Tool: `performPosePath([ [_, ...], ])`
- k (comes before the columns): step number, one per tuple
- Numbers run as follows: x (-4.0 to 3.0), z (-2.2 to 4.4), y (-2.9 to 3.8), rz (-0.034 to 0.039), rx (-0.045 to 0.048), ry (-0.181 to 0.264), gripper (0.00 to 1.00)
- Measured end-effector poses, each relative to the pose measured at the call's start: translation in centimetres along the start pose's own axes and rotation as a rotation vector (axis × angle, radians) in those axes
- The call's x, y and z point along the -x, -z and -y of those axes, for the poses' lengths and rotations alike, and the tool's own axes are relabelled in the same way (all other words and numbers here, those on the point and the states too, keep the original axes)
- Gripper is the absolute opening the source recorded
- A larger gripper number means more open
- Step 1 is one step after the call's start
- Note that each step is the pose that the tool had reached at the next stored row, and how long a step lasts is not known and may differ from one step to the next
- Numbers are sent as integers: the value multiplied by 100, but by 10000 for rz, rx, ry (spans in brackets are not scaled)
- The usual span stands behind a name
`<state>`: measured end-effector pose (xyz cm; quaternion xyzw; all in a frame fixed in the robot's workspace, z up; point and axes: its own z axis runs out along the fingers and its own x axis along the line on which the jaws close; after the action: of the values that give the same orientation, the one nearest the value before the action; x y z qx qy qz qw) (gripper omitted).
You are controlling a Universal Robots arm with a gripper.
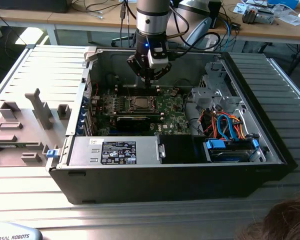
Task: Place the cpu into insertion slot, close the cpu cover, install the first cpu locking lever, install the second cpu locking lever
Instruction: 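Install the first cpu locking lever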
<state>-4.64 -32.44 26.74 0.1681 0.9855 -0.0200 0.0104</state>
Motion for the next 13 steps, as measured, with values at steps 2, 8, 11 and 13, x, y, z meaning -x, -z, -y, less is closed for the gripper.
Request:
performPosePath([
  [2,0,0,0,0,0,12,11],
  [8,0,0,0,2,1,58,11],
  [11,0,0,0,3,2,79,11],
  [13,0,0,0,4,2,92,11],
])
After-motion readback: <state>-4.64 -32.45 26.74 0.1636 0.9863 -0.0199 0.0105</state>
